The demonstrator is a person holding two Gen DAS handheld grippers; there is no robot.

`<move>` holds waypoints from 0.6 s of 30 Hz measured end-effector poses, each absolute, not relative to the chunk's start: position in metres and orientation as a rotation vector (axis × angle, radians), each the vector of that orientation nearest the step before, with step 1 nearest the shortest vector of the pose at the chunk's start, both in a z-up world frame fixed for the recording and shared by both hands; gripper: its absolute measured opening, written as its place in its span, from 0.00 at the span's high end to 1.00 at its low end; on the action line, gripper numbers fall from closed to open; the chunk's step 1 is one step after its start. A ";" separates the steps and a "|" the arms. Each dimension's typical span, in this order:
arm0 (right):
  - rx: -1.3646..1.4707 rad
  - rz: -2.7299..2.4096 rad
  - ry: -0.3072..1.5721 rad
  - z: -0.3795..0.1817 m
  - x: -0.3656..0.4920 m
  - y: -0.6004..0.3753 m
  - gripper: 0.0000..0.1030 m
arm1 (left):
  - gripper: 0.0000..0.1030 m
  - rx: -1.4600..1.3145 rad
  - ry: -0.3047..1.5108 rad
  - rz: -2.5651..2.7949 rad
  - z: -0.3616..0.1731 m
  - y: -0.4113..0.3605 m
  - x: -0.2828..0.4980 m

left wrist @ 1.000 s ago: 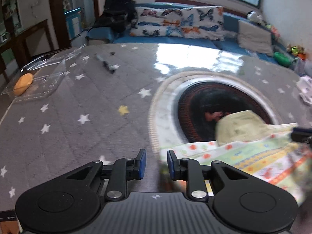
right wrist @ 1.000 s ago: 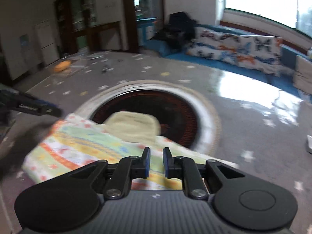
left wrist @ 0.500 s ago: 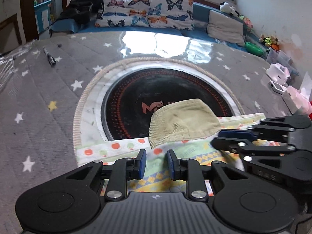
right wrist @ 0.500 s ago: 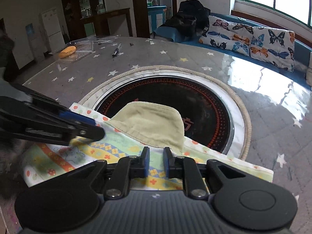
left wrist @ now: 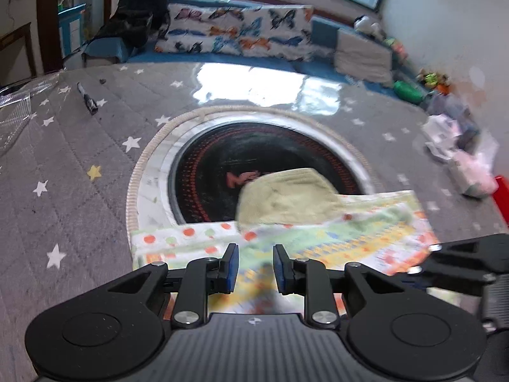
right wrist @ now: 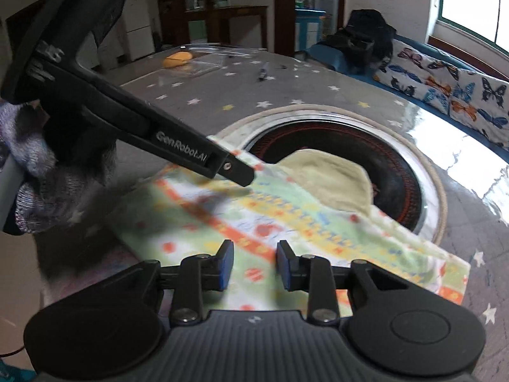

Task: Fold clothes

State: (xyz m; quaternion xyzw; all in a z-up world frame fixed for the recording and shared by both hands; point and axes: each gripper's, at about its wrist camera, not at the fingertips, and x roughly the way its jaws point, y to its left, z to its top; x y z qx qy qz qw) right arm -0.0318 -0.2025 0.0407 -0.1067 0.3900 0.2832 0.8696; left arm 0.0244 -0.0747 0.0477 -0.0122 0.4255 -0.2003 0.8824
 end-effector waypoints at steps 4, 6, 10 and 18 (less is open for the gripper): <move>-0.255 0.614 0.789 0.043 -0.050 -0.193 0.71 | 0.75 -0.038 0.871 -0.452 0.051 -0.070 -0.011; -0.261 0.622 0.785 0.040 -0.057 -0.188 0.71 | 0.75 -0.039 0.871 -0.453 0.048 -0.067 -0.028; -0.242 0.616 0.770 0.040 -0.063 -0.189 0.71 | 0.75 -0.084 0.871 -0.433 0.040 -0.055 -0.048; -0.212 0.602 0.776 0.039 -0.069 -0.197 0.71 | 0.75 -0.095 0.865 -0.419 0.029 -0.047 -0.062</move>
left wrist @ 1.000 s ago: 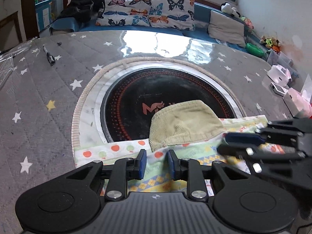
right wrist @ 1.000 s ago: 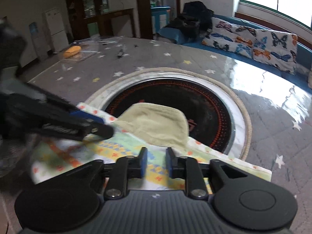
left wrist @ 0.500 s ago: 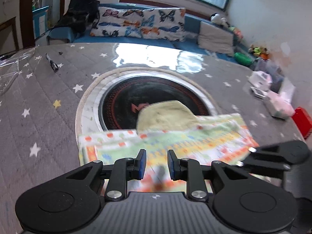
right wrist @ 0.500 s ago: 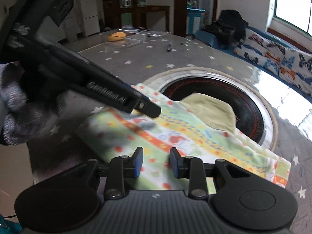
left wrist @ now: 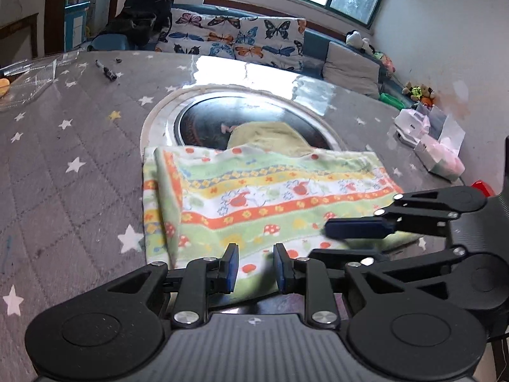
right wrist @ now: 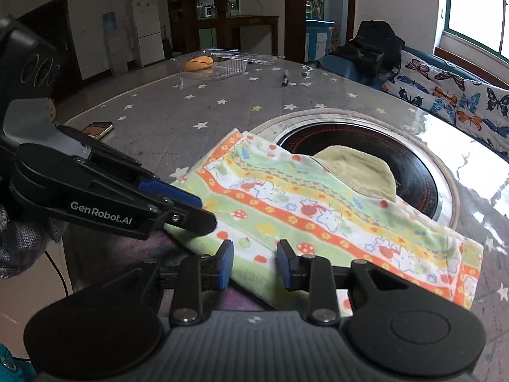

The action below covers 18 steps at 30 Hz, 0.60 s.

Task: Fold clothes

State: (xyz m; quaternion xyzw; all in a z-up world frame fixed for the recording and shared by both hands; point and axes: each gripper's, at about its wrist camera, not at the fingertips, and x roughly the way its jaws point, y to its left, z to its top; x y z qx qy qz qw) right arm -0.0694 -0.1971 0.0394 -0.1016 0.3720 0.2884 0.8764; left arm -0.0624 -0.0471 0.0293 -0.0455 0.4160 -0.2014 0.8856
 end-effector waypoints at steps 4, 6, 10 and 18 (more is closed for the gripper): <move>-0.193 0.565 0.779 0.040 -0.071 -0.209 0.71 | 0.74 -0.098 0.865 -0.416 0.027 -0.043 -0.065; -0.183 0.540 0.787 0.039 -0.072 -0.219 0.71 | 0.73 -0.103 0.863 -0.413 0.027 -0.040 -0.066; -0.165 0.494 0.797 0.039 -0.077 -0.238 0.71 | 0.74 -0.122 0.860 -0.399 0.026 -0.032 -0.067; -0.125 0.382 0.826 0.033 -0.083 -0.280 0.68 | 0.75 -0.153 0.858 -0.393 0.026 -0.020 -0.068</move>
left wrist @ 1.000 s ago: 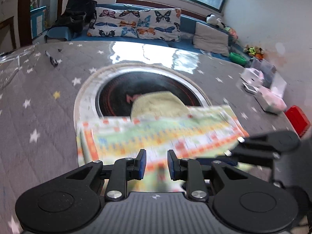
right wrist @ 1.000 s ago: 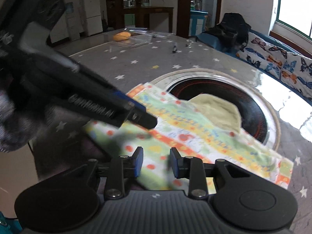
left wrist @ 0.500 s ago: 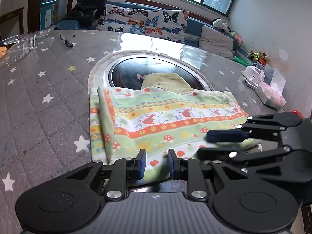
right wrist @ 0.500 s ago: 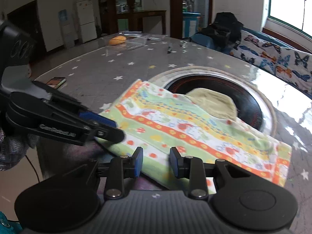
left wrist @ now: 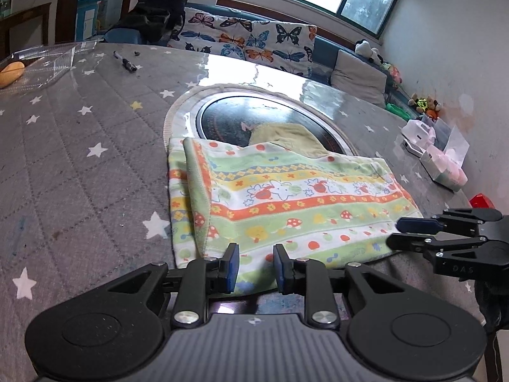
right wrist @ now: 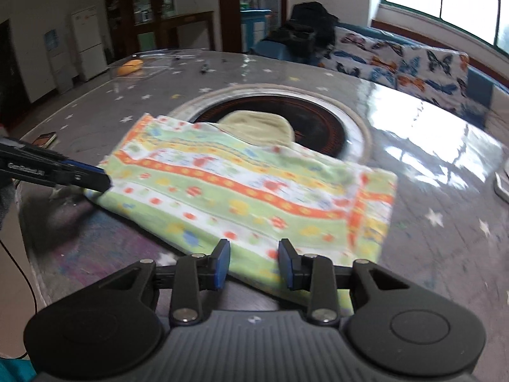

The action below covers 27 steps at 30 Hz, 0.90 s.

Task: Fold clothes

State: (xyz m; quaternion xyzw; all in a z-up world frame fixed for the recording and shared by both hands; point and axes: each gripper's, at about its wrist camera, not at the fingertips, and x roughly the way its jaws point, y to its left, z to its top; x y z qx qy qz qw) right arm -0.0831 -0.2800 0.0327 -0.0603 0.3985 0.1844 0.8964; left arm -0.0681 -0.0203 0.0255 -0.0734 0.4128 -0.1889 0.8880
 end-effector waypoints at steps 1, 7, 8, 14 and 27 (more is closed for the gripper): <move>-0.120 0.372 0.830 0.032 -0.084 -0.285 0.67 | 0.75 -0.151 0.857 -0.384 0.026 -0.019 -0.068; -0.128 0.354 0.821 0.039 -0.085 -0.293 0.67 | 0.75 -0.152 0.872 -0.355 0.027 -0.009 -0.063; -0.127 0.353 0.809 0.042 -0.083 -0.293 0.66 | 0.75 -0.141 0.871 -0.354 0.028 -0.010 -0.062; -0.110 0.330 0.825 0.035 -0.066 -0.298 0.66 | 0.72 -0.098 0.851 -0.344 0.036 -0.016 -0.051; -0.093 0.287 0.829 0.029 -0.021 -0.307 0.66 | 0.72 -0.087 0.891 -0.288 0.025 -0.008 0.001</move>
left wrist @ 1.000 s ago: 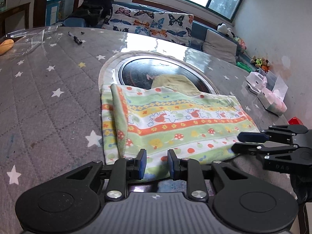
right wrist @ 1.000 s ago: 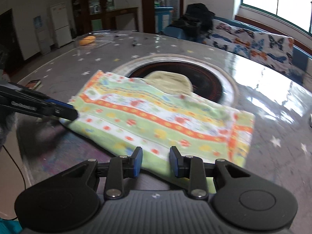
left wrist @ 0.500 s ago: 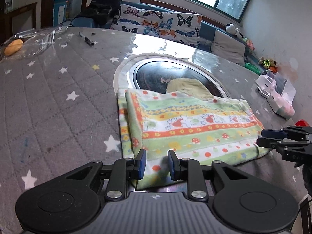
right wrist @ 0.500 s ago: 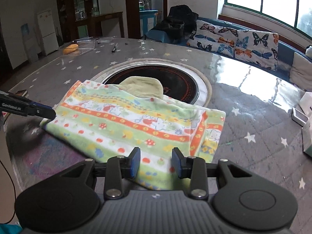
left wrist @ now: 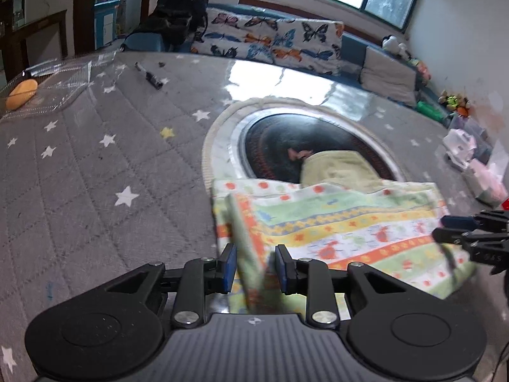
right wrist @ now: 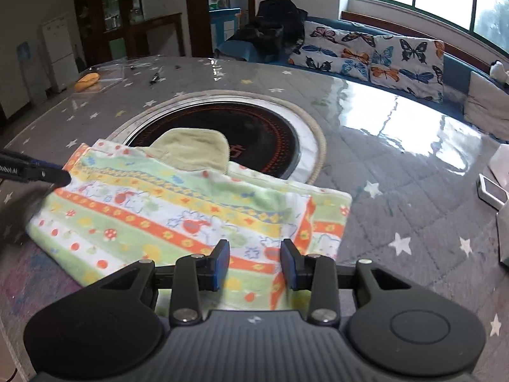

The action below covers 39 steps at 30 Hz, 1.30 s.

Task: Fold clothes

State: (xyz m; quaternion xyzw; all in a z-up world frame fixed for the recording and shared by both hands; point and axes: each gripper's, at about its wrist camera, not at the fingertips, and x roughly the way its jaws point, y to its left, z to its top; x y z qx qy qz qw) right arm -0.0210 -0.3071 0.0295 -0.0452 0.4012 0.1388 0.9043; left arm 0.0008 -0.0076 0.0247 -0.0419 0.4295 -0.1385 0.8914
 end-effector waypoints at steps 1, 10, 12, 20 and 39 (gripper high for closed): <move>-0.093 0.287 0.824 0.031 -0.019 -0.307 0.66 | 0.72 -0.090 0.893 -0.287 0.024 -0.006 0.003; -0.085 0.301 0.814 0.028 0.013 -0.297 0.66 | 0.72 -0.040 0.840 -0.253 0.030 -0.016 0.023; -0.061 0.300 0.817 0.024 0.016 -0.301 0.67 | 0.70 -0.057 0.864 -0.236 0.024 -0.012 0.030; -0.064 0.268 0.825 0.023 0.014 -0.308 0.66 | 0.69 -0.118 0.870 -0.228 0.019 0.000 0.033; -0.392 0.693 0.762 0.050 -0.069 -0.172 0.60 | 0.52 -0.237 0.895 -0.149 0.041 0.028 -0.004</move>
